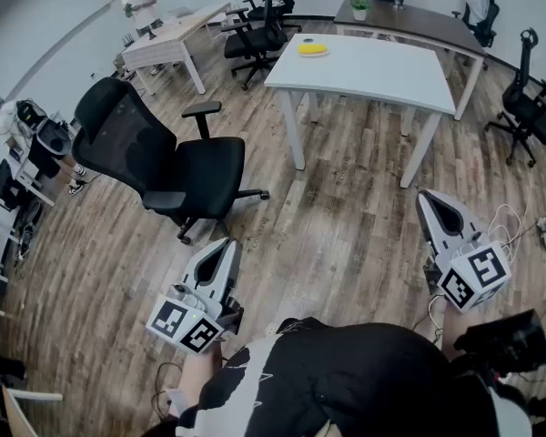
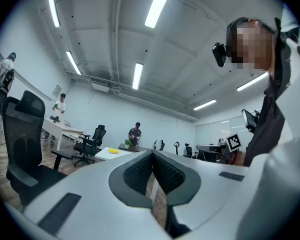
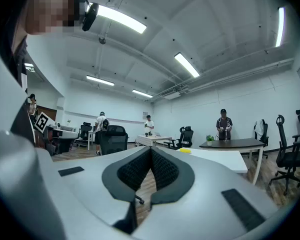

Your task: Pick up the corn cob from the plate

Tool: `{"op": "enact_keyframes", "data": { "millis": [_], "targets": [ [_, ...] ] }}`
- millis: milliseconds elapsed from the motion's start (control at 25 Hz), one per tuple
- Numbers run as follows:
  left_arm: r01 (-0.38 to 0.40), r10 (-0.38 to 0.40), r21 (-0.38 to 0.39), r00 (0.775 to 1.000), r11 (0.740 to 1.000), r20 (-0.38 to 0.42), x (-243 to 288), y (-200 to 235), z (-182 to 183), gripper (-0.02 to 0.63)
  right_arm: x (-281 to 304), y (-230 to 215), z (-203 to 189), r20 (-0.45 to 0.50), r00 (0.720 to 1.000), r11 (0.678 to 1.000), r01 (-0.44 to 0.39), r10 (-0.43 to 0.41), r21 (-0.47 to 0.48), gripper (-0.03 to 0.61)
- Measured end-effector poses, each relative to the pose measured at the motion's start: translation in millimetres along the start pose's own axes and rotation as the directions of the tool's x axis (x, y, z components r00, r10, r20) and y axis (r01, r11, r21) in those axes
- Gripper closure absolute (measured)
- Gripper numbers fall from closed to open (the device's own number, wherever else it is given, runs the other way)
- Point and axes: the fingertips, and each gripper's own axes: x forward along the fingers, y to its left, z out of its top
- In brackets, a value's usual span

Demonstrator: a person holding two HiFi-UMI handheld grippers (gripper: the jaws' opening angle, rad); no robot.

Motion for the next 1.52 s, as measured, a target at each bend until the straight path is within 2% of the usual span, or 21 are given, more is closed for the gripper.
{"op": "enact_keyframes", "data": {
  "millis": [320,520,720,880,1000,1240,1400,1520],
  "targets": [
    [-0.005,0.005,-0.020,1.000,1.000,-0.014,0,3,-6,0.600,6,0,-4,-0.017,1.000,1.000,-0.006,0.006,0.007,0.565],
    [0.031,-0.031,-0.011,0.999,0.999,0.014,36,26,-6,0.600,41,-19,-18,-0.042,0.999,1.000,-0.012,0.013,0.020,0.565],
    [0.074,-0.073,-0.001,0.993,0.997,0.092,91,70,1,0.600,93,-48,-32,-0.087,0.996,0.999,0.025,-0.022,0.032,0.565],
    [0.173,-0.165,-0.042,0.975,0.984,0.150,145,111,16,0.600,147,-75,-23,-0.058,0.996,0.995,0.071,-0.066,0.074,0.565],
    [0.222,-0.213,-0.048,0.966,0.974,0.145,184,145,32,0.600,189,-90,-10,-0.034,0.995,0.993,0.092,-0.089,0.080,0.565],
    [0.220,-0.215,-0.025,0.969,0.975,0.123,251,215,55,0.600,258,-114,7,-0.020,0.989,0.988,0.150,-0.149,0.048,0.565],
    [0.193,-0.197,0.051,0.974,0.980,0.108,282,245,54,0.600,291,-125,1,-0.016,0.986,0.985,0.166,-0.165,0.046,0.565],
    [0.190,-0.193,0.045,0.978,0.981,0.078,294,260,48,0.600,308,-128,-2,-0.033,0.984,0.983,0.175,-0.174,0.045,0.565]
  ]
}}
